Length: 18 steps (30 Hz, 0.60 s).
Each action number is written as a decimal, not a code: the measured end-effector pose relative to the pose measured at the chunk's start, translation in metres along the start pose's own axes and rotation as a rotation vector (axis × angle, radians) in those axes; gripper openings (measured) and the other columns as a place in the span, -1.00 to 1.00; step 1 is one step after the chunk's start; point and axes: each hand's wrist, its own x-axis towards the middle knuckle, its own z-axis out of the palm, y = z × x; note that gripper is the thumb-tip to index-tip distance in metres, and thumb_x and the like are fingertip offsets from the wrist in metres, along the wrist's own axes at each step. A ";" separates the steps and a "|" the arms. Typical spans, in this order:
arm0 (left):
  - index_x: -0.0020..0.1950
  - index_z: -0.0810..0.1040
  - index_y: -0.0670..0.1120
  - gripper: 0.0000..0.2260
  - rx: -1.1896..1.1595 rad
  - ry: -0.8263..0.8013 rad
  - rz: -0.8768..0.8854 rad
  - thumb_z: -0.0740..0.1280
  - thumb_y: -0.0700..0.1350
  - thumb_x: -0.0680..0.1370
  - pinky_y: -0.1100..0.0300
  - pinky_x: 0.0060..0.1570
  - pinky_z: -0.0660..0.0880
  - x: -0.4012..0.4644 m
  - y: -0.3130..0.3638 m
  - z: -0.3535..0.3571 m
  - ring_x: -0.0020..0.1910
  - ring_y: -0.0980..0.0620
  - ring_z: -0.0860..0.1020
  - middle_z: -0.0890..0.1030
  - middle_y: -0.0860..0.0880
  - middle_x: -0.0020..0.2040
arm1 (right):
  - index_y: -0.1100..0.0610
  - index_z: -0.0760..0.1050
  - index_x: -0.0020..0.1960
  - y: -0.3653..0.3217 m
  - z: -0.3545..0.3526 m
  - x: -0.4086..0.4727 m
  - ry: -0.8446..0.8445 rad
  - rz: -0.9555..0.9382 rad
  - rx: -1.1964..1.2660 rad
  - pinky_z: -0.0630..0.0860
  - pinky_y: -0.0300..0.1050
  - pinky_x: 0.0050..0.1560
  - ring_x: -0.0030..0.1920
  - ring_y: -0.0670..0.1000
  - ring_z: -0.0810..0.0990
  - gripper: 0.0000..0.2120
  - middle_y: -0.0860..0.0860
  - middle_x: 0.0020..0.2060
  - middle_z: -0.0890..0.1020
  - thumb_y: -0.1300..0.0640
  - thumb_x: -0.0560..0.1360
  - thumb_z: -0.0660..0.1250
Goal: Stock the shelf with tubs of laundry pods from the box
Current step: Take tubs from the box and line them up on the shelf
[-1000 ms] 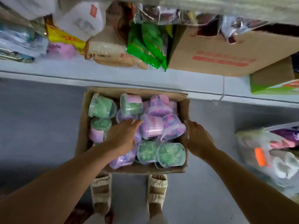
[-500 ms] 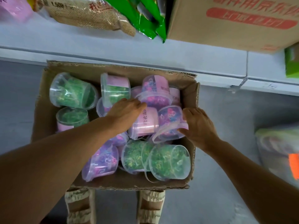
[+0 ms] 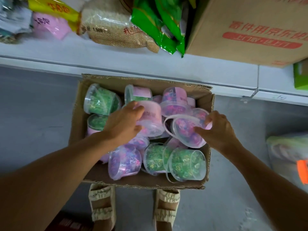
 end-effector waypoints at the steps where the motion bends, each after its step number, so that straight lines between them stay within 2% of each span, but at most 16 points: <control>1: -0.17 0.32 -0.06 -0.74 -0.107 0.031 -0.050 0.43 -0.14 0.40 0.01 -0.22 0.47 -0.005 -0.007 -0.005 -0.13 -0.20 0.52 0.45 -0.12 0.07 | 0.12 0.35 0.01 -0.006 0.001 -0.001 -0.008 0.043 0.044 0.31 -0.18 -0.21 -0.07 0.03 0.43 -0.59 0.05 -0.04 0.47 0.00 0.34 0.48; 2: -0.23 0.29 -0.05 -0.71 -0.205 0.055 -0.099 0.44 -0.14 0.40 -0.02 -0.22 0.48 -0.011 -0.013 -0.010 -0.19 -0.17 0.50 0.46 -0.10 -0.04 | 0.10 0.33 0.05 -0.013 0.004 -0.004 -0.024 0.078 0.089 0.31 -0.18 -0.27 -0.07 0.03 0.45 -0.56 0.03 -0.04 0.48 -0.02 0.35 0.48; 4: -0.30 0.29 0.01 -0.69 -0.343 0.066 -0.234 0.44 -0.11 0.42 0.11 -0.26 0.42 -0.021 -0.023 -0.016 -0.27 -0.05 0.46 0.44 -0.03 -0.20 | 0.09 0.32 0.18 -0.027 0.014 -0.008 -0.058 0.118 0.185 0.30 -0.26 -0.36 -0.11 0.00 0.49 -0.50 0.01 -0.01 0.51 -0.04 0.38 0.45; 6: -0.28 0.30 0.04 -0.73 -0.397 0.025 -0.407 0.40 -0.06 0.46 0.23 -0.36 0.32 -0.031 -0.033 -0.013 -0.33 0.10 0.43 0.45 0.05 -0.28 | 0.07 0.30 0.32 -0.039 0.028 -0.012 -0.122 0.129 0.201 0.29 -0.33 -0.39 -0.16 -0.04 0.49 -0.47 0.02 0.06 0.50 -0.04 0.44 0.39; 7: -0.26 0.32 0.03 -0.76 -0.414 0.019 -0.476 0.39 -0.04 0.47 0.26 -0.39 0.29 -0.036 -0.038 -0.010 -0.34 0.15 0.42 0.45 0.07 -0.29 | 0.07 0.28 0.37 -0.044 0.038 -0.014 -0.158 0.128 0.194 0.30 -0.32 -0.38 -0.13 -0.02 0.49 -0.48 0.04 0.12 0.49 -0.04 0.48 0.34; 9: -0.17 0.37 -0.07 -0.77 -0.475 0.037 -0.588 0.39 0.00 0.46 0.24 -0.43 0.26 -0.041 -0.046 -0.003 -0.35 0.12 0.44 0.46 0.04 -0.29 | 0.05 0.26 0.41 -0.053 0.055 -0.019 -0.225 0.133 0.188 0.39 -0.23 -0.17 0.04 0.06 0.51 -0.48 0.08 0.23 0.48 -0.04 0.51 0.28; 11: -0.12 0.38 -0.14 -0.70 -0.592 0.075 -0.675 0.42 0.01 0.44 0.24 -0.45 0.27 -0.041 -0.052 0.004 -0.34 0.08 0.46 0.45 0.04 -0.30 | 0.05 0.27 0.39 -0.057 0.072 -0.023 -0.271 0.161 0.196 0.45 -0.07 0.02 0.11 0.13 0.52 -0.50 0.12 0.23 0.49 -0.08 0.51 0.25; 12: -0.14 0.39 -0.12 -0.72 -0.676 0.088 -0.714 0.44 0.00 0.43 0.27 -0.44 0.30 -0.042 -0.053 0.005 -0.32 0.12 0.48 0.46 0.07 -0.29 | 0.07 0.29 0.37 -0.061 0.077 -0.026 -0.288 0.194 0.205 0.46 -0.02 0.04 0.10 0.15 0.52 -0.52 0.14 0.21 0.50 -0.08 0.51 0.23; 14: -0.19 0.44 -0.03 -0.78 -0.803 0.083 -0.773 0.46 0.00 0.41 0.32 -0.41 0.35 -0.044 -0.055 0.007 -0.27 0.18 0.52 0.53 0.09 -0.25 | 0.12 0.31 0.34 -0.065 0.080 -0.029 -0.288 0.226 0.182 0.40 -0.04 0.05 0.12 0.17 0.50 -0.54 0.14 0.22 0.49 -0.08 0.52 0.19; 16: -0.18 0.50 -0.03 -0.78 -0.828 0.048 -0.807 0.46 0.05 0.39 0.26 -0.35 0.45 -0.049 -0.058 0.007 -0.25 0.12 0.57 0.59 0.04 -0.22 | 0.11 0.34 0.32 -0.069 0.075 -0.034 -0.292 0.211 0.117 0.37 -0.04 0.11 0.19 0.15 0.46 -0.59 0.11 0.26 0.44 -0.07 0.55 0.15; 18: -0.16 0.52 -0.05 -0.74 -0.869 0.054 -0.856 0.45 0.10 0.37 0.09 -0.17 0.57 -0.056 -0.059 0.002 -0.20 0.01 0.61 0.61 0.00 -0.20 | 0.07 0.36 0.30 -0.075 0.065 -0.040 -0.288 0.167 0.063 0.38 -0.05 0.15 0.22 0.12 0.44 -0.65 0.10 0.29 0.40 -0.04 0.57 0.13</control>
